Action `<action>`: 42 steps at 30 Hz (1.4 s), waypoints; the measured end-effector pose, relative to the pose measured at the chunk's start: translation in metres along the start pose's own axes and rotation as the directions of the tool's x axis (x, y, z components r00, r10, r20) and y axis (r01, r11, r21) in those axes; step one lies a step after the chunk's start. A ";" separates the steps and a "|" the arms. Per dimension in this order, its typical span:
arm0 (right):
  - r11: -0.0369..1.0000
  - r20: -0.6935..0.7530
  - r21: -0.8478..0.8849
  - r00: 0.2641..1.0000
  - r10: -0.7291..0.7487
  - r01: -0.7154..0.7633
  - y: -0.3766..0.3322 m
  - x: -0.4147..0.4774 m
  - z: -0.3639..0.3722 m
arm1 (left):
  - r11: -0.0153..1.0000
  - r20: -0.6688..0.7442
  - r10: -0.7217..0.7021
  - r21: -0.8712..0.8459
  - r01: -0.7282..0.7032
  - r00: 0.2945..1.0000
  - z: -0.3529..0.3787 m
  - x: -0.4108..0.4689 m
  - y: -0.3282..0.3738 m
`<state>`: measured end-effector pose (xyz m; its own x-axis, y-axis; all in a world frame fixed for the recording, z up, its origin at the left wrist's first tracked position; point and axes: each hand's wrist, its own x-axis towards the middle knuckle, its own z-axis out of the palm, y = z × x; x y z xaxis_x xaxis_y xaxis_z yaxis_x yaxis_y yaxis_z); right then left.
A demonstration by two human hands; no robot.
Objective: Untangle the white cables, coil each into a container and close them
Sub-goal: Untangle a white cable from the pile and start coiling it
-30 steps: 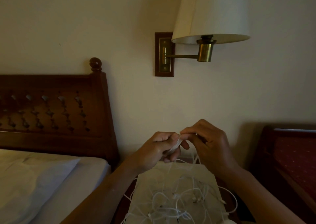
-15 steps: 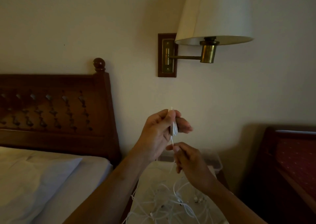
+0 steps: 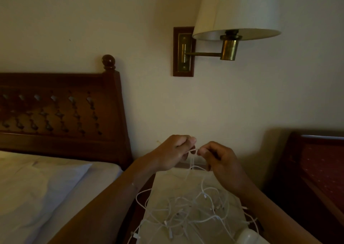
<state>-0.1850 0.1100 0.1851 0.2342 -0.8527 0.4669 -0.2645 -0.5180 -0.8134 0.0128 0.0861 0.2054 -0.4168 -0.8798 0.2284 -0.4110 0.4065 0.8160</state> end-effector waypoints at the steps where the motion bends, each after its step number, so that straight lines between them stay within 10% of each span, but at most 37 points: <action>1: 1.000 -0.036 0.000 0.999 -0.015 0.015 0.000 0.001 0.000 | 0.999 0.035 -0.007 -0.048 0.009 0.999 -0.001 -0.002 0.002; 7: 0.998 -0.189 0.052 0.981 -0.032 0.043 0.008 0.002 0.010 | 0.918 0.168 -0.010 -0.388 0.076 0.986 -0.002 -0.016 0.010; 14: 0.988 -0.151 0.135 0.984 0.095 -0.075 0.035 -0.002 0.026 | 0.501 0.013 0.103 -0.865 -0.040 0.995 0.011 -0.025 0.019; 19: 0.969 -0.002 -0.244 1.000 0.023 -0.023 0.032 -0.003 0.034 | 0.338 -0.092 0.110 -0.933 -0.124 0.990 0.035 -0.019 0.026; 22: 0.813 0.213 -0.541 0.970 -0.113 0.214 0.020 -0.011 0.031 | 0.442 -0.180 0.069 -0.876 -0.192 0.981 0.039 -0.013 0.024; 30: 0.756 0.292 -0.571 0.940 -0.175 0.318 -0.017 -0.020 -0.003 | 0.964 -0.154 0.036 -0.254 -0.075 0.987 0.029 0.000 0.019; 33: 0.760 0.220 -0.540 0.932 -0.289 0.363 -0.020 -0.019 -0.018 | 0.993 -0.125 0.011 -0.115 -0.026 0.992 0.025 0.002 0.021; 42: 0.787 -0.041 -0.370 0.838 -0.545 0.494 -0.022 -0.005 -0.030 | 0.920 0.153 -0.008 -0.386 0.067 0.988 0.029 0.003 0.023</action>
<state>-0.2086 0.1235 0.2110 0.3020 -0.4347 0.8484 -0.4389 -0.8535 -0.2810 -0.0208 0.1001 0.2094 -0.5326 -0.8350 0.1381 -0.0930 0.2198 0.9711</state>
